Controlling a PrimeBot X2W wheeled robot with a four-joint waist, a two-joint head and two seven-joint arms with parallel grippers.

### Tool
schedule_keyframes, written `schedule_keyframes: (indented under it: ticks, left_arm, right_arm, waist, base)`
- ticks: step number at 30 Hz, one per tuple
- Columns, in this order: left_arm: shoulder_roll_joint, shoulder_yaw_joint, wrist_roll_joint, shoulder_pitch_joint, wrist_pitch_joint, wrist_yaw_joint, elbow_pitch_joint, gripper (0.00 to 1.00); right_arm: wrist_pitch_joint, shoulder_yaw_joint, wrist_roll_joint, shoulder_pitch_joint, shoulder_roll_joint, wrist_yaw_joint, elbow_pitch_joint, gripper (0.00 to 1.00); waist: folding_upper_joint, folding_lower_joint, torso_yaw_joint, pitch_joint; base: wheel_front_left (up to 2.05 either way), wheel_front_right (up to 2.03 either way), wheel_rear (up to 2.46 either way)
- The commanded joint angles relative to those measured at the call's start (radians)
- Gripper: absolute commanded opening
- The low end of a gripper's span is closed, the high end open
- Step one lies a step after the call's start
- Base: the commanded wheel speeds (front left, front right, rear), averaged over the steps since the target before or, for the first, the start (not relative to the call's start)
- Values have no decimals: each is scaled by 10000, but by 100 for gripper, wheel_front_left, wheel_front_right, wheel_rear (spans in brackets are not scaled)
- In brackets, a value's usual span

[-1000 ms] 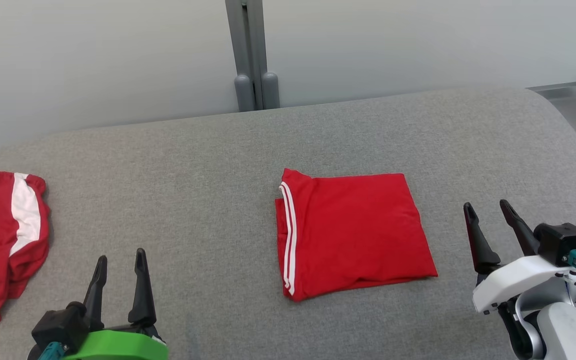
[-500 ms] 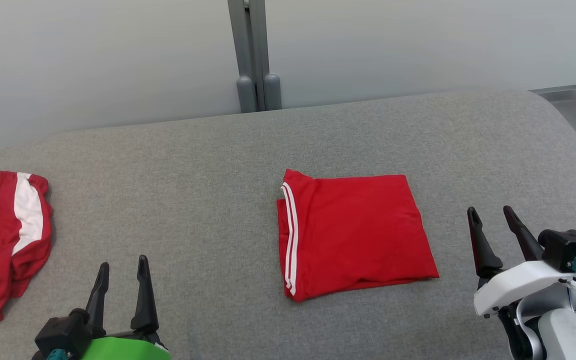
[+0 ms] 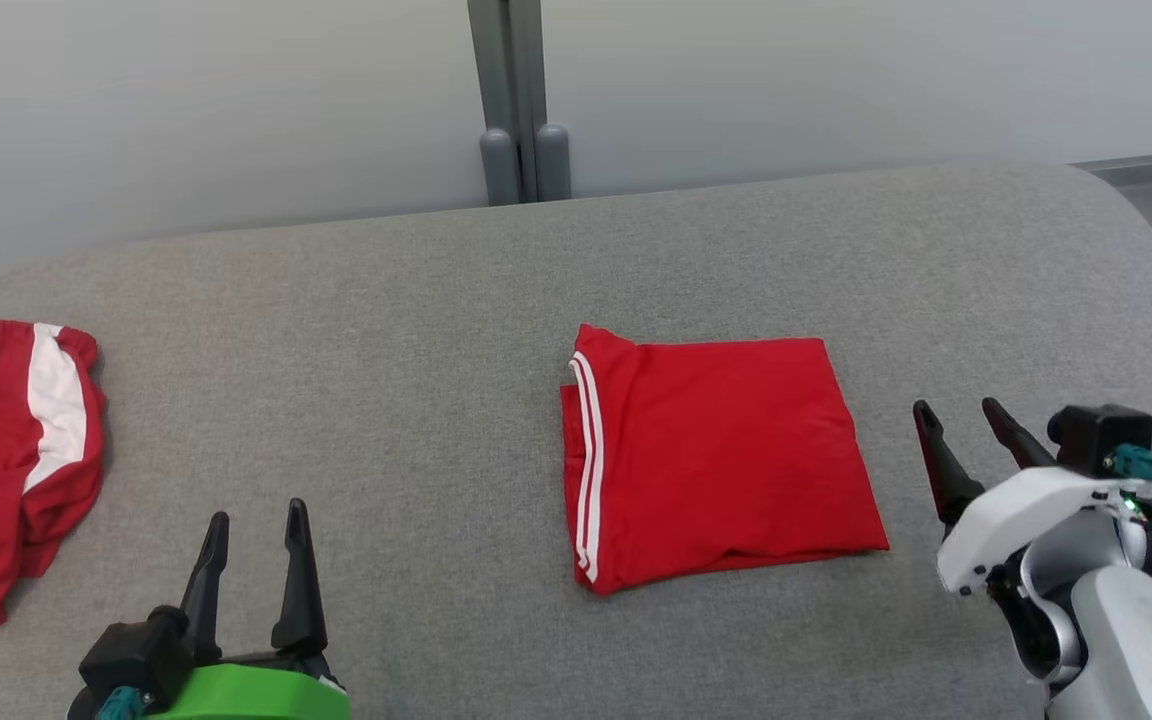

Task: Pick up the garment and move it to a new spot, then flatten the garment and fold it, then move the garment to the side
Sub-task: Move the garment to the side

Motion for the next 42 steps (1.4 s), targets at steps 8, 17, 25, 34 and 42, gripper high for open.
schedule_keyframes:
  ticks: [8,17,25,34,42]
  left_arm:
    - [25,-272,69,-949,-1,-65,-271,100]
    - [24,-468,-132,-1640,-1,-84,-262,100]
    - [24,-444,-192,-1756,-1,-15,-280,100]
    - [24,-170,13,-1886,-1,-89,-620,100]
    - [27,201,500,-2325,-1,-307,-1100,100]
  right_arm:
    - [2175,-79,35,-1905,-2,-4,1479,100]
    - [3863,-121,-138,-2764,274,-4,3130,100]
    - [4818,636,-481,-2543,440,13,3462,0]
    - [5486,3529,-318,-3760,-1659,-5,1621,0]
    - [5792,5162,166,-5950,-3835,-10,30,0]
  waist:
    - [0,0,632,1511]
    - [0,0,1200,2420]
    - [0,0,1140,2550]
    - [0,0,124,2952]
    - [0,0,-1426,3802]
  base:
    - [0,0,0]
    - [0,0,0]
    - [0,0,0]
    - [0,0,0]
    - [0,0,0]
